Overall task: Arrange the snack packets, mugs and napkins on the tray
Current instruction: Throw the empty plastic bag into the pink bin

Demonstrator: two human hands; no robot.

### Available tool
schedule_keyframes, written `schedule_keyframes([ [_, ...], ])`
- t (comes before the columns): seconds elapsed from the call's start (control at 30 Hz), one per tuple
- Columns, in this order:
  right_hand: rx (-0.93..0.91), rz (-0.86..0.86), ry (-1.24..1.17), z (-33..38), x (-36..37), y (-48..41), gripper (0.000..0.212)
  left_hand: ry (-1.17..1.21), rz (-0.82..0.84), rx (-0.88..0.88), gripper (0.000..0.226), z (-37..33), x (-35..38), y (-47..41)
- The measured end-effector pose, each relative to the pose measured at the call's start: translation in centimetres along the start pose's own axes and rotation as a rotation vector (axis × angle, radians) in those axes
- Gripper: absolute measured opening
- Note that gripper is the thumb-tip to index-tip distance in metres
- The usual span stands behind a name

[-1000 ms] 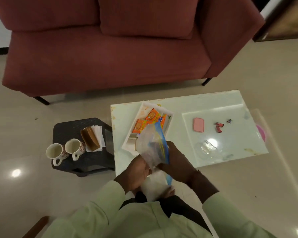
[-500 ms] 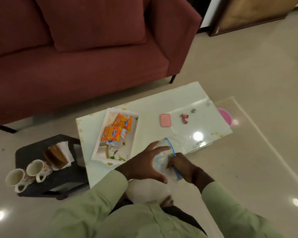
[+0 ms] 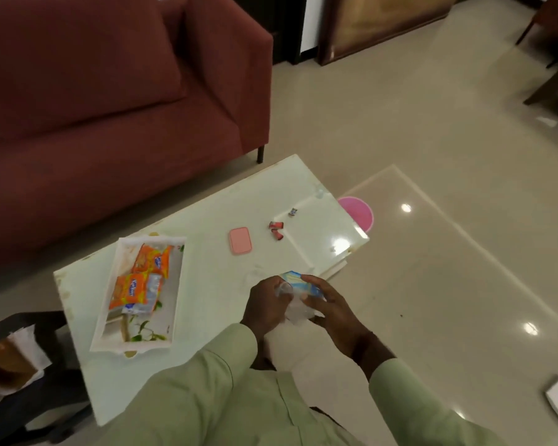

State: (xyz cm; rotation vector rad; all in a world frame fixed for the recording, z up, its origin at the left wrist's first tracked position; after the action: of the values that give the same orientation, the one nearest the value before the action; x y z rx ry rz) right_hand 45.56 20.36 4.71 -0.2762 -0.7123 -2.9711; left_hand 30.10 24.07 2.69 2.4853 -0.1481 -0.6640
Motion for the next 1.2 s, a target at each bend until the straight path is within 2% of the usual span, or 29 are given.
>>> schedule_keyframes([
  [0.1, -0.126, 0.102, 0.36, 1.4, -2.6, -2.1, 0.059, 0.062, 0.012, -0.053, 0.005, -1.8, 2.1, -3.0],
  [0.17, -0.219, 0.199, 0.594, 2.3, -3.9, -3.8, 0.075, 0.038, 0.025, -0.064, 0.013, -3.2, 3.8, -5.2],
  [0.27, -0.247, 0.152, 0.772, 3.6, -6.4, -6.7, 0.087, -0.003, 0.094, -0.09, 0.027, -6.7, 6.8, -7.9],
  [0.37, -0.201, 0.038, 0.894, 4.5, -10.0, -9.4, 0.083, 0.137, 0.272, -0.129, 0.043, -9.7, 9.7, -10.1],
  [0.47, -0.117, 0.003, 0.957, 5.4, -14.3, -12.0, 0.071, 0.237, 0.491, -0.2, 0.06, -12.4, 12.3, -12.6],
  [0.57, -0.06, -0.023, 0.977, 6.8, -18.0, -14.1, 0.056, -0.034, 0.6, -0.075, 0.072, -14.9, 14.2, -15.4],
  [0.63, -0.055, -0.041, 0.967, 7.7, -20.6, -15.5, 0.046, -0.195, 0.621, 0.041, 0.069, -16.6, 15.7, -17.3],
  [0.7, -0.053, -0.063, 0.95, 8.6, -22.9, -16.9, 0.044, -0.257, 0.58, 0.097, 0.059, -18.3, 16.9, -19.2],
  [0.83, -0.057, -0.107, 0.868, 10.6, -27.4, -20.1, 0.049, -0.227, 0.434, 0.065, 0.017, -22.1, 19.8, -22.5],
  [0.93, -0.034, -0.222, 0.781, 11.2, -32.0, -23.1, 0.037, -0.172, 0.345, -0.008, 0.016, -24.6, 22.9, -25.3],
  [1.03, -0.035, -0.253, 0.759, 11.2, -35.9, -26.4, 0.024, -0.126, 0.276, -0.049, 0.015, -26.0, 26.1, -28.3],
  [1.2, -0.024, -0.255, 0.741, 9.2, -40.5, -32.7, 0.035, -0.192, 0.071, 0.032, 0.009, -26.7, 30.6, -33.8],
])
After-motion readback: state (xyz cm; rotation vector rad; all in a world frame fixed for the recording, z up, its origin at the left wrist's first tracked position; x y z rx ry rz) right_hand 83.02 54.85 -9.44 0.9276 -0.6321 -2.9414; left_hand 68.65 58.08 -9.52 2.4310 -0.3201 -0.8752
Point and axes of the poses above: each hand's wrist, its own y-axis away from the middle knuckle, its own x-axis out of the palm, z = x × y, the point moved 3 cm from there along -y, towards the middle knuckle, and after that the axes turned 10 degrees about -x, right-handed, at the moved point
